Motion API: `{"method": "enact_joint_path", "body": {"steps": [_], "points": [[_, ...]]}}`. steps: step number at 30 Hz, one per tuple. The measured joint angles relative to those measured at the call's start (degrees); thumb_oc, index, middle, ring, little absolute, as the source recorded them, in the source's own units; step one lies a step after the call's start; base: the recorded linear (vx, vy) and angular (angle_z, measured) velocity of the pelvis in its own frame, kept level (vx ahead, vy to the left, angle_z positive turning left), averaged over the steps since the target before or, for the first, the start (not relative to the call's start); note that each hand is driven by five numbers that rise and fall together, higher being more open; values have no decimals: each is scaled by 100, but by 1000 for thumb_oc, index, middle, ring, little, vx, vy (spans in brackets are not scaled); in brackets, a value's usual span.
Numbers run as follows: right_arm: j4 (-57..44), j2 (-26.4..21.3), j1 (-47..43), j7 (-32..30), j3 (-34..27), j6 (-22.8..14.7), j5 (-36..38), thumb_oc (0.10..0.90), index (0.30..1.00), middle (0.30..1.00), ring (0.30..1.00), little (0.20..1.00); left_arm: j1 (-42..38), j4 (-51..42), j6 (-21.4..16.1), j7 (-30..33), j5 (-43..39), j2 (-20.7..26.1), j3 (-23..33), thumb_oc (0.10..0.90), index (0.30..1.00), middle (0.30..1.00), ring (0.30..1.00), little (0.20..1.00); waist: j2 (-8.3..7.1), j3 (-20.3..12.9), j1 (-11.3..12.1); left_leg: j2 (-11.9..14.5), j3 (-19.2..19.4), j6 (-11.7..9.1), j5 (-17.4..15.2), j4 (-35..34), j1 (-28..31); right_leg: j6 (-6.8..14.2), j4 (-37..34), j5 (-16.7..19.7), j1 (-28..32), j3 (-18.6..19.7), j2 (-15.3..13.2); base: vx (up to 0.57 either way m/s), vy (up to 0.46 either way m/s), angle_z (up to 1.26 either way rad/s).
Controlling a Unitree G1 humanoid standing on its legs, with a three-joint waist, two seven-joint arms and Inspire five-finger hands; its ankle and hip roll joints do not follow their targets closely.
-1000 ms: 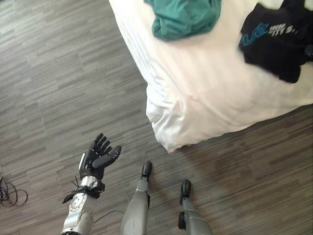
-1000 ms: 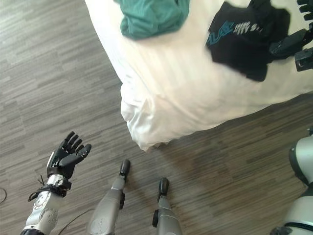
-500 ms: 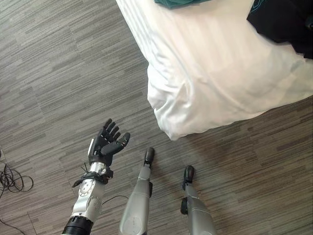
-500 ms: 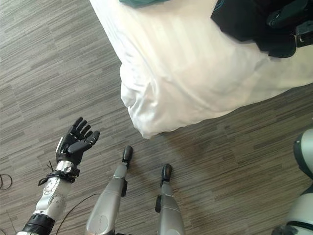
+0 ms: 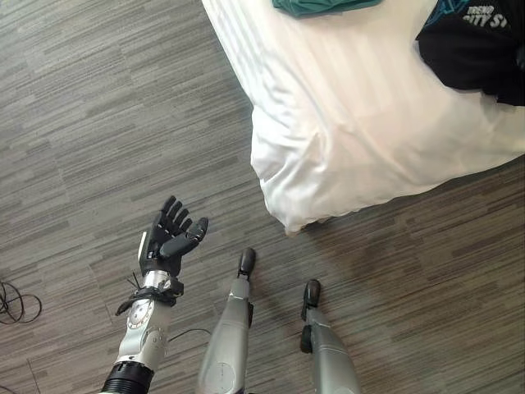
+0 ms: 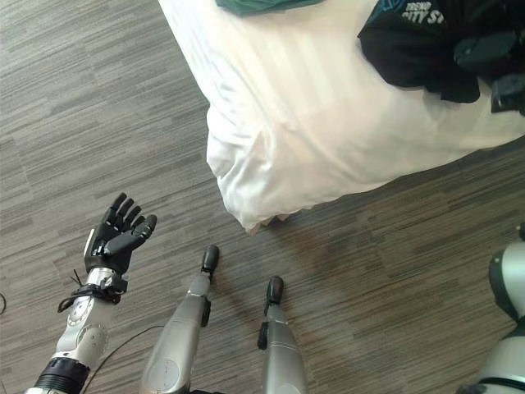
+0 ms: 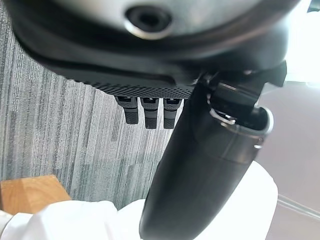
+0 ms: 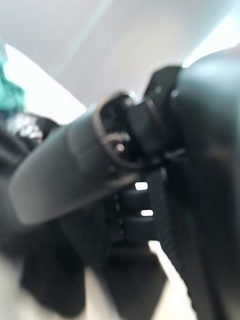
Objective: Pick up bed clothes into laundry basket.
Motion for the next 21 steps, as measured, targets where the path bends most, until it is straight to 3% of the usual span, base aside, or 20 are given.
{"method": "enact_joint_path", "body": {"steps": [4, 8, 9, 12, 17, 21], "points": [[-84, 11, 1199, -19, -1326, -64, 298, 400, 300, 300, 300, 300, 33, 9, -39, 70, -83, -12, 137, 800, 900, 900, 900, 900, -1, 3, -14, -34, 12, 4, -5, 51, -23, 27, 138, -64, -61, 21, -31, 8, 15, 0], [-603, 4, 2415, -183, -2167, -15, 247, 400, 300, 300, 300, 300, 8, 13, -46, 153, -224, -9, 346, 800, 900, 900, 900, 900, -39, 24, -116, -61, 74, 128, -75, 105, 67, 34, 132, -67, 17, 92, -68, 77, 49, -5], [-1226, 107, 3169, -279, -2917, -9, 259, 400, 300, 300, 300, 300, -36, 13, -47, 233, -226, 7, 462, 800, 900, 900, 900, 900, -67, 46, -127, -67, 134, 192, -117, 115, 194, 38, 113, -63, 141, 131, -72, 127, 55, -13], [-2346, 226, 4369, -344, -3777, -107, 291, 400, 300, 300, 300, 300, -185, 31, -116, 389, -229, 52, 789, 800, 900, 900, 900, 900, -103, 56, -320, -96, 221, 256, -224, 71, 684, 71, -128, -42, 692, 193, -130, 119, 40, -10], [-2994, 193, 4988, -647, -5186, -341, 296, 400, 300, 300, 300, 300, -676, -240, -390, 477, -217, 176, 1019, 800, 900, 900, 900, 900, -210, -45, -709, -140, 309, 255, -324, -102, 1127, 114, -551, 83, 1234, 214, -199, 79, 59, -5], [-3769, 167, 5202, -768, -5735, -436, 307, 400, 300, 300, 300, 300, -900, -217, -411, 482, -207, 226, 1034, 800, 900, 900, 900, 900, -362, -123, -1052, -155, 547, 315, -408, -181, 1563, 139, -717, 170, 1577, 385, -253, 106, 102, -28]]}}
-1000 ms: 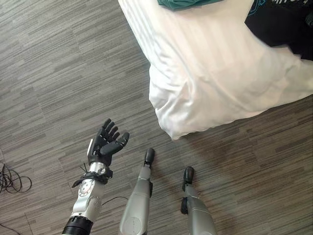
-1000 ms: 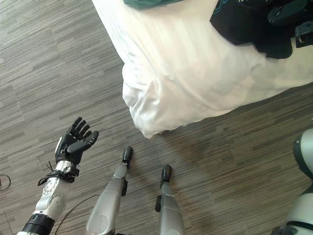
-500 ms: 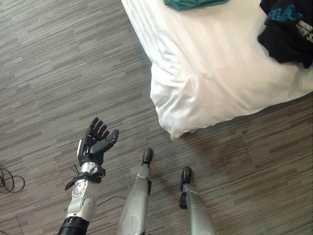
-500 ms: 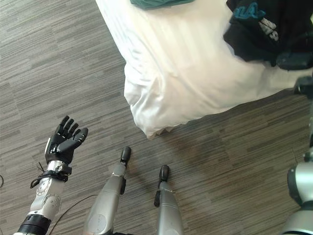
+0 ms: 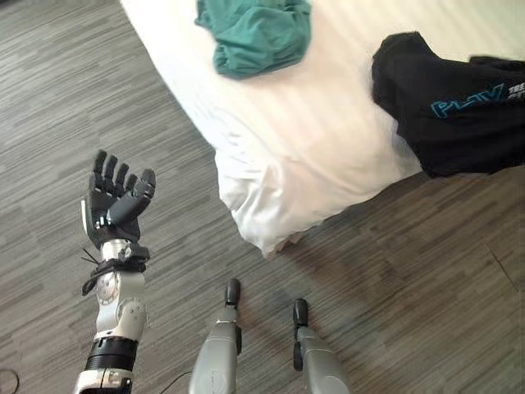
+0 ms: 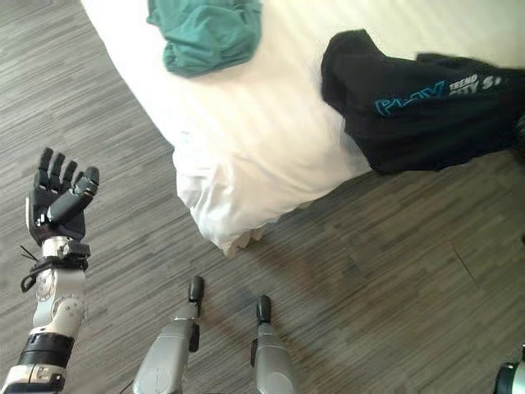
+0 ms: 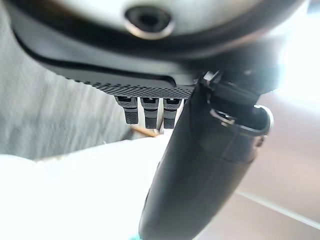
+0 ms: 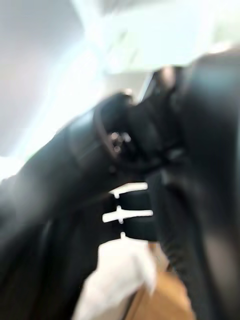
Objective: Pick up bed clothes into laundry basket.
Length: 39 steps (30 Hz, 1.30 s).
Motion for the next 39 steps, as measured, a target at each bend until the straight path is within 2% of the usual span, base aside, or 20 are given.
{"method": "enact_joint_path", "body": {"steps": [2, 3, 5, 8, 12, 15, 17, 18, 21, 23, 25, 26, 30, 31, 32, 34, 36, 37, 38, 39], "points": [[-315, -22, 335, -19, -194, -91, -12, 400, 300, 300, 300, 300, 5, -17, -5, -5, 86, 7, 1, 800, 900, 900, 900, 900, -69, -186, -139, -3, 67, 20, -50, -47, 71, 8, -90, 5, 60, 45, -19, 88, 85, -25], [-571, -25, 581, -67, -353, -103, -50, 400, 300, 300, 300, 300, 1, -16, -10, -4, 118, 28, 21, 800, 900, 900, 900, 900, -167, -370, -201, 6, 186, 7, -108, -48, 104, 15, -170, 17, 67, 158, -21, 112, 72, -33], [-879, -25, 821, -74, -618, -123, -178, 400, 300, 300, 300, 300, 3, -14, -8, -6, 140, 19, 44, 800, 900, 900, 900, 900, -244, -441, -374, 28, 300, 6, -158, -72, 273, 21, -162, 26, 156, 293, -2, 95, 73, -35], [-1241, -25, 1230, -99, -894, -208, -434, 400, 300, 300, 300, 300, 100, -8, -6, -20, 244, 19, 82, 800, 900, 900, 900, 900, -303, -639, -555, 44, 494, 46, -233, -161, 447, 24, -165, 27, 183, 475, 5, 54, 64, -38], [-1545, -7, 1785, -198, -1079, -309, -1021, 400, 300, 300, 300, 300, 280, 44, -4, -19, 350, 7, 167, 800, 900, 900, 900, 900, -287, -952, -855, 81, 759, 39, -312, -342, 811, 76, -91, 59, 277, 700, 60, 11, 31, -36], [-1825, 227, 1955, -240, -1094, -338, -1227, 400, 300, 300, 300, 300, 475, 28, -6, -21, 450, -14, 271, 800, 900, 900, 900, 900, -208, -1119, -927, 195, 1016, 64, -357, -522, 1120, 177, 26, 119, 294, 780, 183, 18, -30, -49], [-2231, 816, 2466, -360, -1371, -497, -1311, 400, 300, 300, 300, 300, 607, 22, -6, -23, 453, -160, 408, 800, 900, 900, 900, 900, -148, -1389, -1051, 197, 1030, -8, -303, -676, 1209, 200, -32, 85, 327, 771, 232, 5, -30, -15], [-2338, 964, 2592, -384, -1446, -509, -1369, 400, 300, 300, 300, 300, 636, 22, -6, -18, 452, -185, 437, 800, 900, 900, 900, 900, -146, -1432, -1079, 199, 1019, -21, -287, -719, 1248, 215, -63, 70, 368, 776, 231, 13, -29, 4], [-2687, 1652, 3047, -515, -1581, -534, -1687, 400, 300, 300, 300, 300, 742, 22, -7, -8, 463, -267, 587, 800, 900, 900, 900, 900, -45, -1672, -1171, 222, 986, -104, -225, -805, 1327, 53, -193, -133, 499, 778, 250, 35, -44, 6], [-2733, 1944, 3077, -538, -1553, -533, -1788, 400, 300, 300, 300, 300, 835, -8, -11, -3, 482, -516, 673, 800, 900, 900, 900, 900, 240, -1815, -1229, 301, 941, -150, -197, -812, 1334, 49, -273, -129, 555, 750, 322, 39, -85, 7], [-2857, 2366, 3117, -590, -1540, -531, -1830, 400, 300, 300, 300, 300, 1073, -132, -21, -4, 581, -794, 772, 800, 900, 900, 900, 900, 408, -1921, -1227, 367, 947, -194, -217, -819, 1409, -23, -372, -79, 670, 746, 378, 5, -67, -3], [-2837, 2377, 3194, -590, -1522, -528, -1864, 400, 300, 300, 300, 300, 1154, -171, -20, -3, 608, -842, 775, 800, 900, 900, 900, 900, 527, -1981, -1215, 389, 944, -188, -204, -814, 1418, -26, -388, -78, 693, 739, 400, -5, -111, 0], [-2748, 2671, 3420, -593, -1467, -429, -1888, 400, 300, 300, 300, 300, 1259, -228, -23, 40, 690, -894, 988, 800, 900, 900, 900, 900, 630, -2048, -1203, 500, 838, -286, -154, -792, 1457, -53, -514, -71, 851, 633, 509, -41, -118, 11], [-2747, 2681, 3467, -603, -1424, -420, -1887, 400, 300, 300, 300, 300, 1251, -237, -24, 111, 706, -884, 1038, 800, 900, 900, 900, 900, 628, -2046, -1209, 528, 793, -300, -167, -731, 1423, -96, -513, -89, 865, 583, 520, -36, -75, 30], [-2746, 2687, 3504, -612, -1385, -418, -1871, 400, 300, 300, 300, 300, 1184, -228, -23, 218, 806, -794, 1059, 800, 900, 900, 900, 900, 571, -2005, -1219, 569, 727, -394, -211, -432, 1268, -228, -446, -111, 869, 485, 540, -134, -74, 37], [-2745, 2689, 3485, -610, -1366, -418, -1859, 400, 300, 300, 300, 300, 1040, -227, -23, 341, 961, -606, 1053, 800, 900, 900, 900, 900, 530, -1953, -1190, 620, 675, -420, -225, -112, 1077, -265, -372, -121, 865, 392, 584, -88, 6, 36], [-2659, 2718, 3253, -641, -1240, -422, -1647, 400, 300, 300, 300, 300, 586, -52, -14, 647, 1208, -95, 896, 800, 900, 900, 900, 900, 335, -1809, -1142, 694, 598, -544, -124, 158, 848, -462, -73, -256, 711, 274, 618, 2, 74, 30], [-2626, 2694, 3133, -639, -1241, -422, -1626, 400, 300, 300, 300, 300, 407, -34, -17, 715, 1315, 61, 887, 800, 900, 900, 900, 900, 375, -1789, -1056, 808, 600, -539, -192, 131, 847, -492, 35, -276, 623, 301, 703, 33, 99, 14], [-2611, 2697, 3027, -642, -1238, -423, -1618, 400, 300, 300, 300, 300, 237, 25, -18, 810, 1413, 255, 850, 800, 900, 900, 900, 900, 315, -1731, -1049, 891, 582, -623, -273, 187, 842, -613, 63, -288, 623, 295, 688, 67, 192, -15], [-2626, 2656, 2940, -646, -1163, -419, -1634, 400, 300, 300, 300, 300, 39, 121, -12, 976, 1524, 704, 742, 800, 900, 900, 900, 900, 185, -1679, -985, 917, 595, -468, -509, 543, 771, -622, 236, -304, 486, 362, 620, 60, 150, -16]]}}
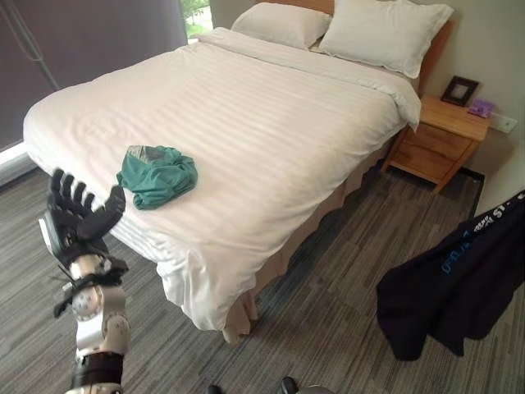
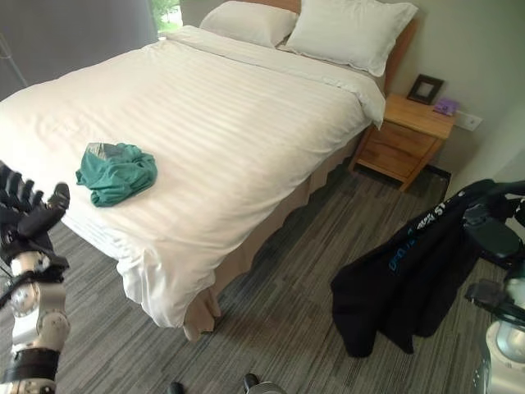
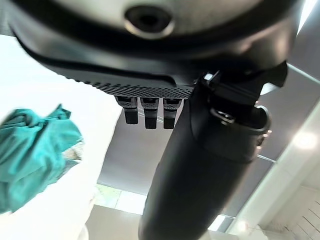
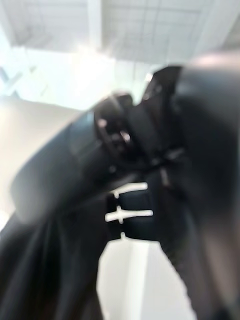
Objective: Pick up bed clothes into laundry basket.
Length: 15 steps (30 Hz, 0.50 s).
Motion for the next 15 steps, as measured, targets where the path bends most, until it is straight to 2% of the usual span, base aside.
{"method": "enact_joint_path", "body": {"steps": [1, 3, 4, 5, 6, 7, 8, 10, 13, 14, 15], "points": [[-23, -39, 8, 1, -15, -4, -7, 400, 300, 300, 300, 300, -95, 0, -11, 28, 71, 115, 20, 800, 900, 900, 900, 900, -63, 28, -4, -4, -1, -2, -133, 192, -40, 45, 70, -54, -87, 44, -60, 69, 196, -22], [30, -263, -2, -40, -56, -2, -1, 400, 300, 300, 300, 300, -632, 447, -42, 150, 296, 729, -312, 800, 900, 900, 900, 900, 47, 28, -85, 232, -147, -182, -197, 106, -33, 144, 219, -107, -211, 79, -86, 59, 192, 5], [105, -404, -29, -66, -124, 0, 41, 400, 300, 300, 300, 300, -1089, 756, -42, 149, 322, 1029, -598, 800, 900, 900, 900, 900, 222, 40, -100, 413, -205, -207, -171, -247, 109, 219, 286, -99, -290, 109, -38, 115, 275, -5], [180, -472, -172, -95, -113, -7, 61, 400, 300, 300, 300, 300, -1408, 908, -47, 149, 329, 1272, -799, 800, 900, 900, 900, 900, 309, 51, -86, 502, -285, -494, -152, -539, 235, 314, 365, -175, -393, 238, -52, 122, 286, -24], [284, -444, -250, -164, -34, -17, 160, 400, 300, 300, 300, 300, -1737, 1085, -28, 133, 335, 1468, -1021, 800, 900, 900, 900, 900, 233, 73, -70, 334, -195, -454, -106, -643, 300, 356, 421, -185, -455, 399, -160, 100, 305, -19], [284, -476, -234, -167, 8, -17, 229, 400, 300, 300, 300, 300, -1987, 1188, -4, 107, 337, 1693, -1241, 800, 900, 900, 900, 900, 144, 74, -120, 146, -165, -394, -71, -646, 312, 521, 327, -108, -432, 595, -272, 52, 203, -7], [279, -482, -248, -179, 48, -21, 256, 400, 300, 300, 300, 300, -2240, 1351, 13, 91, 332, 1928, -1506, 800, 900, 900, 900, 900, 56, 83, -123, -7, -133, -308, -132, -535, 254, 593, 140, -19, -369, 719, -456, 48, 116, 0], [280, -480, -323, -176, 180, -21, 266, 400, 300, 300, 300, 300, -2412, 1429, 79, 30, 315, 2056, -1548, 800, 900, 900, 900, 900, 44, 92, -126, -77, -102, -254, -161, -500, 253, 637, -26, 97, -282, 687, -510, 0, 0, -2], [282, -480, -328, -172, 288, -21, 267, 400, 300, 300, 300, 300, -2461, 1429, 78, 4, 315, 2078, -1547, 800, 900, 900, 900, 900, 40, 95, -75, -70, -118, -247, -166, -579, 346, 671, -96, 104, -191, 685, -509, 339, 775, 11], [197, -918, -49, -257, 587, -74, 520, 400, 300, 300, 300, 300, -3366, 2359, 138, 13, 321, 2596, -3116, 800, 900, 900, 900, 900, 74, 265, -11, -278, -4, 166, -806, 454, -212, 811, -73, 112, -123, 847, -675, 193, 462, 4], [316, -1002, -313, -194, 639, -70, 508, 400, 300, 300, 300, 300, -3801, 2679, 408, -189, 468, 2685, -3580, 800, 900, 900, 900, 900, 127, 242, 14, -470, -336, 211, -671, 344, -288, 818, -108, 117, -295, 924, -716, 155, 445, -10]]}}
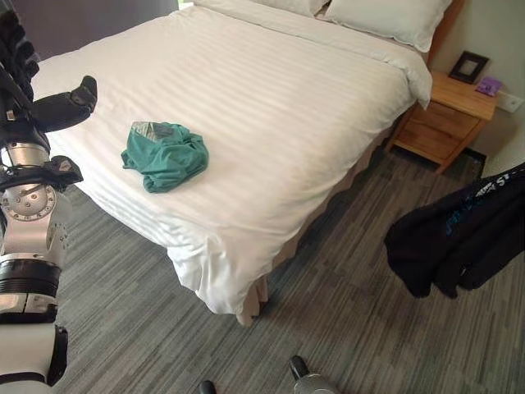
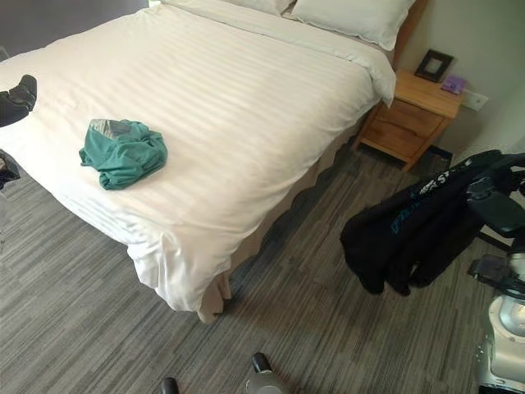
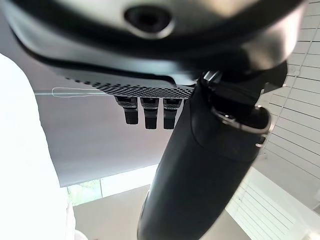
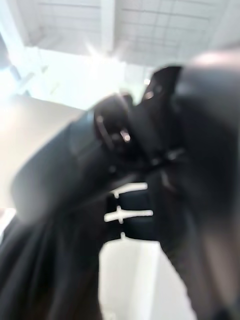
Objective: Pick up bed clothes into laundry basket.
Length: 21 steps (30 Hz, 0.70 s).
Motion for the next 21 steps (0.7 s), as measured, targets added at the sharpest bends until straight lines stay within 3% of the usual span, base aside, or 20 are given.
{"method": "enact_joint_path", "body": {"steps": [2, 5, 6, 7, 10, 12, 13, 15, 21], "points": [[29, 179, -467, -12, 4, 18, 192, 400, 300, 300, 300, 300, -847, 177, 130, -149, 172, 84, -737, 800, 900, 900, 900, 900, 46, 29, 45, -180, 77, -87, 40, 13, -202, -8, -290, 6, -113, 138, -194, 146, 374, -27], [-10, 239, -774, 9, 151, 18, 240, 400, 300, 300, 300, 300, -1592, 325, 181, -459, 839, 135, -1441, 800, 900, 900, 900, 900, 119, 21, -50, -323, 262, 58, -2, 94, -344, 80, -253, 107, -321, 253, -324, 67, 348, -24], [-20, 295, -816, 33, 235, 17, 251, 400, 300, 300, 300, 300, -1821, 360, 172, -434, 1057, 144, -1646, 800, 900, 900, 900, 900, 123, 33, -103, -317, 314, 230, -80, 278, -455, 182, -109, 166, -460, 229, -276, 61, 227, -49], [-4, 342, -866, 50, 348, 18, 271, 400, 300, 300, 300, 300, -1970, 382, 179, -434, 1280, 152, -1760, 800, 900, 900, 900, 900, 147, 48, -107, -249, 468, 175, -149, 289, -463, 141, 150, 214, -701, 207, -103, 110, 310, -67], [-3, 339, -719, 166, 358, 20, 276, 400, 300, 300, 300, 300, -2140, 466, 204, -436, 2076, 95, -1953, 800, 900, 900, 900, 900, 136, 52, -274, -177, 651, 157, -149, 116, -356, 111, 192, 377, -829, 234, 11, 38, 182, -52], [94, 315, -622, 192, 357, -93, 366, 400, 300, 300, 300, 300, -2309, 949, 271, -435, 2588, -3, -2081, 800, 900, 900, 900, 900, 59, 59, -362, -160, 822, 136, -100, -131, -192, 131, 62, 479, -817, 238, 38, 51, 103, -40], [260, 208, -458, 183, 213, -226, 462, 400, 300, 300, 300, 300, -2465, 1230, 335, -415, 2867, -111, -2229, 800, 900, 900, 900, 900, -5, 55, -532, -160, 853, 115, -107, -166, -201, 126, -60, 495, -806, 261, 14, 61, 147, -14], [405, 168, -260, 183, -130, -225, 664, 400, 300, 300, 300, 300, -2541, 1559, 555, -404, 3136, -460, -2217, 800, 900, 900, 900, 900, -7, 57, -618, -132, 779, 84, -30, -279, -200, 127, -89, 494, -823, 322, 61, 65, 141, -1], [553, -209, -271, 179, -252, -292, 1015, 400, 300, 300, 300, 300, -2599, 1974, 657, -357, 3520, -597, -2193, 800, 900, 900, 900, 900, -25, 62, -876, -86, 844, -125, 350, -1144, 113, 123, -392, 498, -824, 412, 150, 4, 39, -11]]}}
